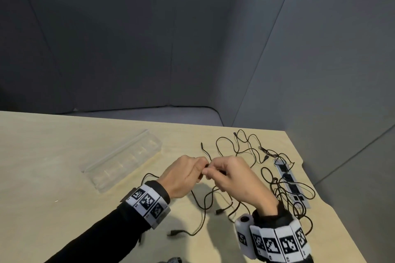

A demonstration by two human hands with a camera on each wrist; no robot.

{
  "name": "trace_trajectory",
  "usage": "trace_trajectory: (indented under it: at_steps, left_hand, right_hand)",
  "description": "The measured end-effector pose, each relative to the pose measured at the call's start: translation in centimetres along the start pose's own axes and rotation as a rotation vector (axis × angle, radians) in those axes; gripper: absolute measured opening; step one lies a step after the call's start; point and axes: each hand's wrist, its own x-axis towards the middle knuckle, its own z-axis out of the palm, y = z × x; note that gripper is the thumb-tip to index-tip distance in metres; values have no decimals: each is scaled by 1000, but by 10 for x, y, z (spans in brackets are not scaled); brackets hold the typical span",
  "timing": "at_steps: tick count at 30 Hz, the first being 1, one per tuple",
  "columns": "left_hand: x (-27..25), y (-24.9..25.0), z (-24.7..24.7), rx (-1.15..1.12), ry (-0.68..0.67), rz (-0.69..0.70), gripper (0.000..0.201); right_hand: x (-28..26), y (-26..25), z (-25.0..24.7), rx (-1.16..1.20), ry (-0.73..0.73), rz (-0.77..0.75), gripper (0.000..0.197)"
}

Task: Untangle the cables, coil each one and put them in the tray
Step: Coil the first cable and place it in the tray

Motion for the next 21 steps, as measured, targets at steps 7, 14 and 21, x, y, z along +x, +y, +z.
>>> trace_trajectory:
  at_steps: [7,14,21]
  left_hand:
    - [1,15,-3,82,-260,-21,35]
    - [7,23,-5,-657,232,-263,34]
    - [20,34,-21,-1113,529,-303,45]
  right_hand:
    - [13,23,-6,482,56,120,18]
    - [18,44,-4,791,385,271,19]
    - [9,45,28,707,255,236,17]
